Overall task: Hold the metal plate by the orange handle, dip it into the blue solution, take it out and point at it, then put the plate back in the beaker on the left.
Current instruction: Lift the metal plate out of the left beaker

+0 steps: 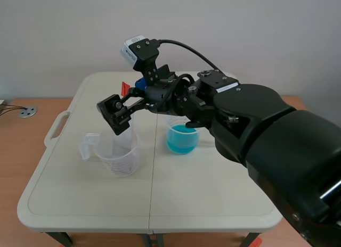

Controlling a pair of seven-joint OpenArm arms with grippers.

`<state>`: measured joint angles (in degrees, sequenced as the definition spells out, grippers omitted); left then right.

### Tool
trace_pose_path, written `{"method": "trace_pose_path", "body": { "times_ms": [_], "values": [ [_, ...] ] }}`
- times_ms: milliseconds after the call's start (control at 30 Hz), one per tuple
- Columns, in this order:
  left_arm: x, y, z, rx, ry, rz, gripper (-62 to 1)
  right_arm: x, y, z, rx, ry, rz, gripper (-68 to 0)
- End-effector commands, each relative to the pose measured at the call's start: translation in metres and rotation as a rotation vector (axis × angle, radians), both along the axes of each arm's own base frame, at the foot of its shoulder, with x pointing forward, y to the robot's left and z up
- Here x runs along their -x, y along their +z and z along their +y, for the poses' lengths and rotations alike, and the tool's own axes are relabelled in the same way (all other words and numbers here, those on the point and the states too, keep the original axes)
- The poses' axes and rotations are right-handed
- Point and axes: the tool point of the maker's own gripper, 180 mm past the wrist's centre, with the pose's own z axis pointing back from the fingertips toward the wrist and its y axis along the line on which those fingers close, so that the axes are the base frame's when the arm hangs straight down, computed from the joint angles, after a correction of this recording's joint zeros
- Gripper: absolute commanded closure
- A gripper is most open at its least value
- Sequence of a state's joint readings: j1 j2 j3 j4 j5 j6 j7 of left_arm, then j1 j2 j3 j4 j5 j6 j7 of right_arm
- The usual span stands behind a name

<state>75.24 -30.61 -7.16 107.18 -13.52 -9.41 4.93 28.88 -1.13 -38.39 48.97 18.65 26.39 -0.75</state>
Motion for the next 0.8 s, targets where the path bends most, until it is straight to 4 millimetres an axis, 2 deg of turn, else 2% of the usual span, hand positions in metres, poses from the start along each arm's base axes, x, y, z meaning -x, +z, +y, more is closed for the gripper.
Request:
{"method": "trace_pose_path", "body": {
  "times_ms": [0,167,300,467,633,767],
  "values": [
    [-0.0023,0.0033,-0.0031,0.015,0.006,-0.011,-1.3,-0.0054,0.0213,0.0077,-0.038,0.013,-0.044,-66.3],
    [-0.0023,0.0033,-0.0031,0.015,0.006,-0.011,-1.3,-0.0051,0.0213,0.0079,-0.039,0.014,-0.045,-65.3],
    [-0.0023,0.0033,-0.0031,0.015,0.006,-0.011,-1.3,-0.0048,0.0209,0.0080,-0.039,0.015,-0.044,-54.4],
    [-0.0019,0.0029,-0.0029,0.014,0.006,-0.009,-1.3,-0.0048,0.0209,0.0080,-0.039,0.015,-0.044,-45.3],
    [-0.0019,0.0029,-0.0029,0.014,0.006,-0.009,-1.3,-0.0050,0.0210,0.0078,-0.038,0.014,-0.044,-32.7],
    [-0.0019,0.0030,-0.0029,0.014,0.006,-0.009,-1.2,-0.0050,0.0210,0.0078,-0.039,0.014,-0.044,-26.2]
  ]
}}
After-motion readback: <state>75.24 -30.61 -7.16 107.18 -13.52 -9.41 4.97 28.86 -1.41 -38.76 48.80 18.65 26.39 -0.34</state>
